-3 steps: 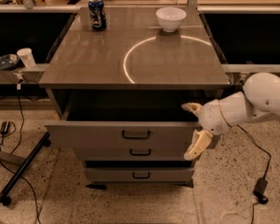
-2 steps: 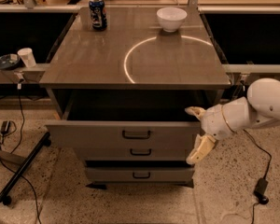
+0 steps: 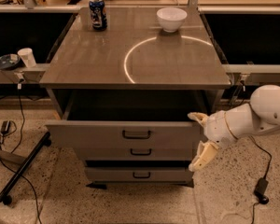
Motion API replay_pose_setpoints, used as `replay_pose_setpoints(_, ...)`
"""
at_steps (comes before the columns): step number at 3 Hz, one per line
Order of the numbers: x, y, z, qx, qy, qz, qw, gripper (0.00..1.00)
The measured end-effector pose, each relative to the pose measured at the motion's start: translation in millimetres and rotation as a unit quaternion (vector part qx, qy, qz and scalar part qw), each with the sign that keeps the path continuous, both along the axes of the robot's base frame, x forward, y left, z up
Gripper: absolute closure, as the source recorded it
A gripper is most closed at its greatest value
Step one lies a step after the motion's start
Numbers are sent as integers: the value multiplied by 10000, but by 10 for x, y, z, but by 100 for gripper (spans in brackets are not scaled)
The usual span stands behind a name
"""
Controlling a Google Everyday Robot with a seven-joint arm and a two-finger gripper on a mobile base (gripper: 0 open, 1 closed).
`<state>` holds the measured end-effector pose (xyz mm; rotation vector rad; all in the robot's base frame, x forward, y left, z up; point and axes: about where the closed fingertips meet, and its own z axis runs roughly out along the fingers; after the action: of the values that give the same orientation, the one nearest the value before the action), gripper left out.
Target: Open top drawer
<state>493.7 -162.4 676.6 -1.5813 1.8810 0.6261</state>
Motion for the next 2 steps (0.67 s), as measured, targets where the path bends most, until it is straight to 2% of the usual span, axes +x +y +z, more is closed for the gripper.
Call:
replay_pose_setpoints(1,-205,-150,30,-13,97,-121,9999,0)
replay_pose_setpoints(2,-213,-156,32,-10,102,-123,9999,0)
